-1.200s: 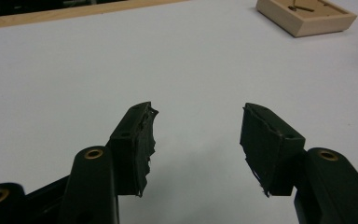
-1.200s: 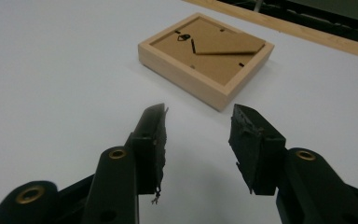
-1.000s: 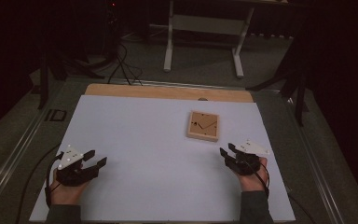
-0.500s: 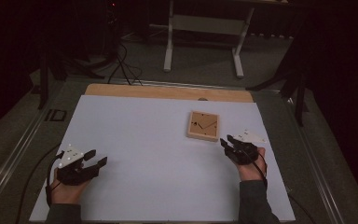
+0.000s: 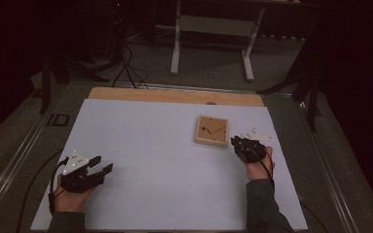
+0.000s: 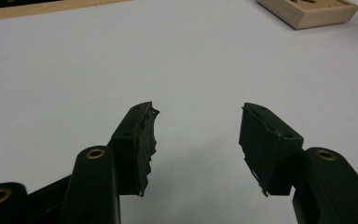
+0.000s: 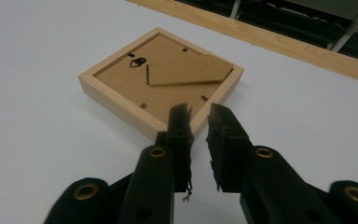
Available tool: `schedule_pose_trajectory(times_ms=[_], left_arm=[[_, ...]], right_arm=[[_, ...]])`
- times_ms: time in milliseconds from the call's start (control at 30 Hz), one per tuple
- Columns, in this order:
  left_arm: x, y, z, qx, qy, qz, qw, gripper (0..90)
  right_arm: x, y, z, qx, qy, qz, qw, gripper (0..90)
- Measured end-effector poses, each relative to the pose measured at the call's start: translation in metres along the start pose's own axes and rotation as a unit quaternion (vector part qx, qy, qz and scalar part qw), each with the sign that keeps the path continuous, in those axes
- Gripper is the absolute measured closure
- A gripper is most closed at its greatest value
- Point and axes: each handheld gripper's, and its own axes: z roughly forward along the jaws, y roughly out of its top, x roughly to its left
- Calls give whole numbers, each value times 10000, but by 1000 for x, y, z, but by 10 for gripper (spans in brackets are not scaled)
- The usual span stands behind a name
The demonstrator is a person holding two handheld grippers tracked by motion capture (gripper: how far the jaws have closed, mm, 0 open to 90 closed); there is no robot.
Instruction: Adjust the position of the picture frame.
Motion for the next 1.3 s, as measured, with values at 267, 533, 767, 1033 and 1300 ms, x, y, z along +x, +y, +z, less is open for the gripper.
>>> schedule_pose_trajectory(times_ms=[267, 533, 767, 1033, 1300], left_arm=[[0, 0, 0, -30, 6, -15, 10000, 450], [0, 0, -1, -73, 5, -34, 10000, 451], [1, 1, -2, -90, 8, -36, 10000, 450], [1, 1, -2, -89, 12, -33, 10000, 449], [1, 1, -2, -103, 10, -35, 9999, 448]], right_arm=[[1, -3, 24, 120, -10, -53, 9999, 895], [4, 4, 40, 229, 3, -157, 9996, 898], [4, 2, 50, 404, -11, -145, 9991, 898], [6, 0, 57, 439, 73, -105, 9990, 897], [8, 1, 58, 492, 88, -103, 9987, 897]])
